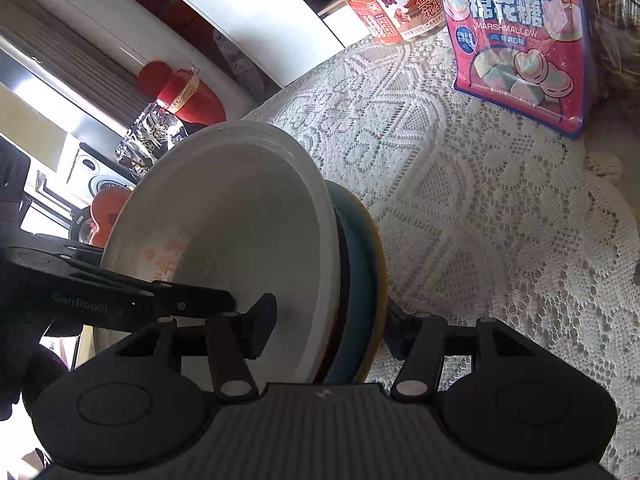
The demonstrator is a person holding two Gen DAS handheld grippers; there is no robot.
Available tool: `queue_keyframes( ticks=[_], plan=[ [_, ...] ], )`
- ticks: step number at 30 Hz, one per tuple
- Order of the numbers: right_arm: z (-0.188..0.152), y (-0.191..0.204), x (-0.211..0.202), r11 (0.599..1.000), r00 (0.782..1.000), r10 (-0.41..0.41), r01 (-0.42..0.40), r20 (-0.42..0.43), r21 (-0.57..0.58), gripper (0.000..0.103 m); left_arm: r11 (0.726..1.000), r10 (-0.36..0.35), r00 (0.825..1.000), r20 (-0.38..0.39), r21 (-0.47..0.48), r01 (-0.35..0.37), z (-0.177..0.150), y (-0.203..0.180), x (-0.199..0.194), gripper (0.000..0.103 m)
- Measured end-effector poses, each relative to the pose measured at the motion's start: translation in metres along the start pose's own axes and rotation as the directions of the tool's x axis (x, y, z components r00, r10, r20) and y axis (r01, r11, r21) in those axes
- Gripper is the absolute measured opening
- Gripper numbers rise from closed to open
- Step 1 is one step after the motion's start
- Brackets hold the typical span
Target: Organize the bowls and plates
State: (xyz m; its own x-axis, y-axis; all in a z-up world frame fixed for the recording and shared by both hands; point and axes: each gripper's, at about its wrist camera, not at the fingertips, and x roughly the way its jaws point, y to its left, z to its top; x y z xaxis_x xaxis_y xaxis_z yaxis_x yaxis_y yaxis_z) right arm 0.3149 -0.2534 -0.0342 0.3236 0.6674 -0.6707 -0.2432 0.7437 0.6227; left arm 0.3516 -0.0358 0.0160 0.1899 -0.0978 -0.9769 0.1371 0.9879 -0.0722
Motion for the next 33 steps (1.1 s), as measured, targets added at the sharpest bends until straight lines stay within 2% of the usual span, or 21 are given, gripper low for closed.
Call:
queue_keyframes(
  ticks=[3, 4, 8, 12, 23, 30, 33],
  plan=[
    [0.0, -0.002, 0.001, 1.0, 1.0, 0.017, -0.016, -0.007, 0.015, 0.056, 0.999, -0.013, 1.0, 0.017, 0.046, 0.012, 0.002, -0.008, -0.001, 0.053],
    [0.0, -0.003, 0.001, 1.0, 1.0, 0.021, -0.021, -0.009, 0.022, 0.056, 0.998, -0.016, 1.0, 0.013, 0.058, 0.015, 0.002, -0.012, 0.0, 0.058],
    [0.0, -0.003, 0.001, 1.0, 1.0, 0.017, -0.017, -0.011, 0.024, 0.053, 0.997, -0.012, 1.0, 0.009, 0.082, 0.011, 0.004, -0.015, 0.006, 0.057],
    [0.0, -0.005, 0.0, 0.999, 1.0, 0.024, -0.024, -0.014, 0.035, 0.054, 0.997, -0.045, 0.999, 0.0, 0.059, 0.045, 0.006, -0.009, 0.01, 0.06],
    [0.0, -0.012, 0.0, 0.993, 0.997, 0.072, -0.069, -0.026, 0.093, 0.056, 1.0, -0.014, 0.998, -0.067, 0.006, 0.014, 0.016, -0.014, 0.013, 0.06],
    [-0.007, 0.005, -0.008, 0.998, 0.998, 0.055, -0.055, -0.018, 0.008, 0.059, 1.0, -0.011, 0.997, -0.077, -0.018, 0.009, -0.01, -0.012, 0.001, 0.055],
    [-0.01, 0.015, -0.013, 0.998, 0.998, 0.058, -0.059, -0.024, -0.027, 0.059, 0.997, -0.027, 0.994, -0.109, -0.068, 0.019, -0.024, -0.007, -0.001, 0.055]
  ],
)
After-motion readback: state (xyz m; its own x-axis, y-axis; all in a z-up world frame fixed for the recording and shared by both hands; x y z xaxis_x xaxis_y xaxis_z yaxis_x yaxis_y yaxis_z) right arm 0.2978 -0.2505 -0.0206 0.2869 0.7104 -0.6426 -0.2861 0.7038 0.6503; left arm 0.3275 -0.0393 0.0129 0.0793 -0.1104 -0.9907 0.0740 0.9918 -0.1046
